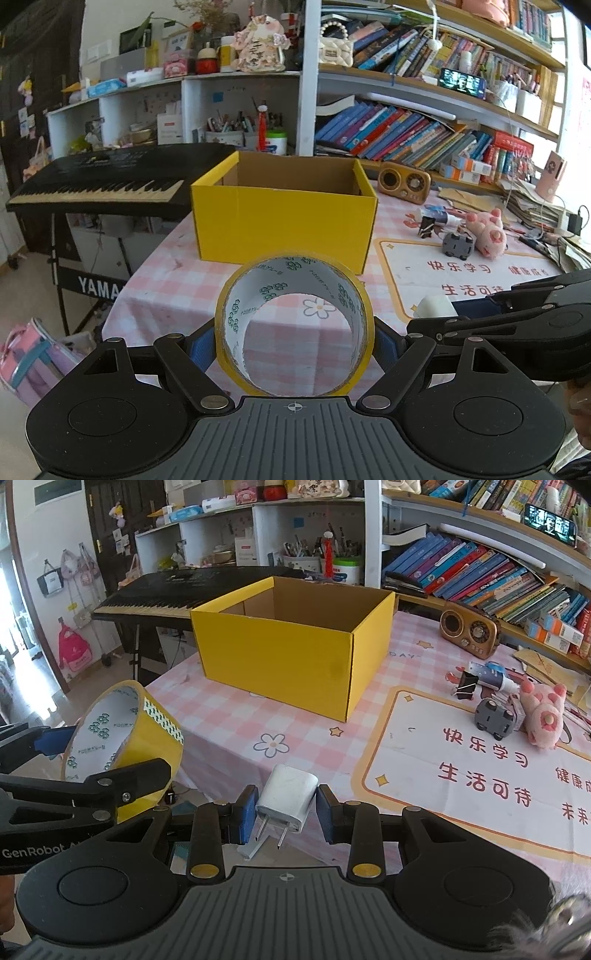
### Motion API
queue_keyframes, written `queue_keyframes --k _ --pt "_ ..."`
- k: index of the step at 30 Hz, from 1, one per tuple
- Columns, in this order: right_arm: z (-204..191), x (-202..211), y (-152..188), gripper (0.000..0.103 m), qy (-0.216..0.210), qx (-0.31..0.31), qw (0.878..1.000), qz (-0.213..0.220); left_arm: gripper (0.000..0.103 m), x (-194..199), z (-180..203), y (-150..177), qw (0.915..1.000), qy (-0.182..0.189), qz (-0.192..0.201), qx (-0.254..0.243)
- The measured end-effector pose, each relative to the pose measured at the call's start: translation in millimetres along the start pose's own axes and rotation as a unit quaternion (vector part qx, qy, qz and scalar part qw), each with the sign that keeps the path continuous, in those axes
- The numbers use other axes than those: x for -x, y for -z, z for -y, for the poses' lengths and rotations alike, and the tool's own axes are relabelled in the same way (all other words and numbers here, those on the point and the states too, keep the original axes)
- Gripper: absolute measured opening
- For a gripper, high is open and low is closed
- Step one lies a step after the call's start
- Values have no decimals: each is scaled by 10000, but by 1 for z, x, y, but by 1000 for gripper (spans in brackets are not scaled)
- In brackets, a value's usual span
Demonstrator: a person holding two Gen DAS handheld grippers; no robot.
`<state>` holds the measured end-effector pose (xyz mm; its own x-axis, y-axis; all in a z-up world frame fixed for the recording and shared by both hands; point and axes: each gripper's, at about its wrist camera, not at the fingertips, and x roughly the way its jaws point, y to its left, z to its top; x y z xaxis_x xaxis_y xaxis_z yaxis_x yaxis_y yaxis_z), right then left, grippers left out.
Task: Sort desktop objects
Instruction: 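Carry the tape roll with the left tool while the right tool carries the charger toward the yellow box, then lower both held items into the yellow box and open both tools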
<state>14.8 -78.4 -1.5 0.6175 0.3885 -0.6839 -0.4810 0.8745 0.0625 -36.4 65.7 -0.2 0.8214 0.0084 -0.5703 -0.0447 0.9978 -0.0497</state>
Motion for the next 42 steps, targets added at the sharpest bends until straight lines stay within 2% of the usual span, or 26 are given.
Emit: queue_keyframes --k 13,18,24,32,37,42 --pt "10 -31 -14 32 -247 237 9990 -277 83 -24 -4 -1 9992 -132 -281 250" --pt "22 -40 -29 32 -259 329 9990 -165 83 -36 -1 -15 9990 -214 -268 280" --pt "39 -45 -65 32 -276 518 9978 313 83 -53 4 -49 9994 -202 19 272" --pt "75 -70 -146 32 -355 632 9928 952 83 -88 3 -118 9973 -346 624 164" --pt "92 -106 -185 32 -457 897 9904 948 84 -121 -7 -152 9973 -390 610 95" --pt "100 -148 -208 32 -621 1254 9883 610 83 -159 -16 -173 9987 -376 316 -96"
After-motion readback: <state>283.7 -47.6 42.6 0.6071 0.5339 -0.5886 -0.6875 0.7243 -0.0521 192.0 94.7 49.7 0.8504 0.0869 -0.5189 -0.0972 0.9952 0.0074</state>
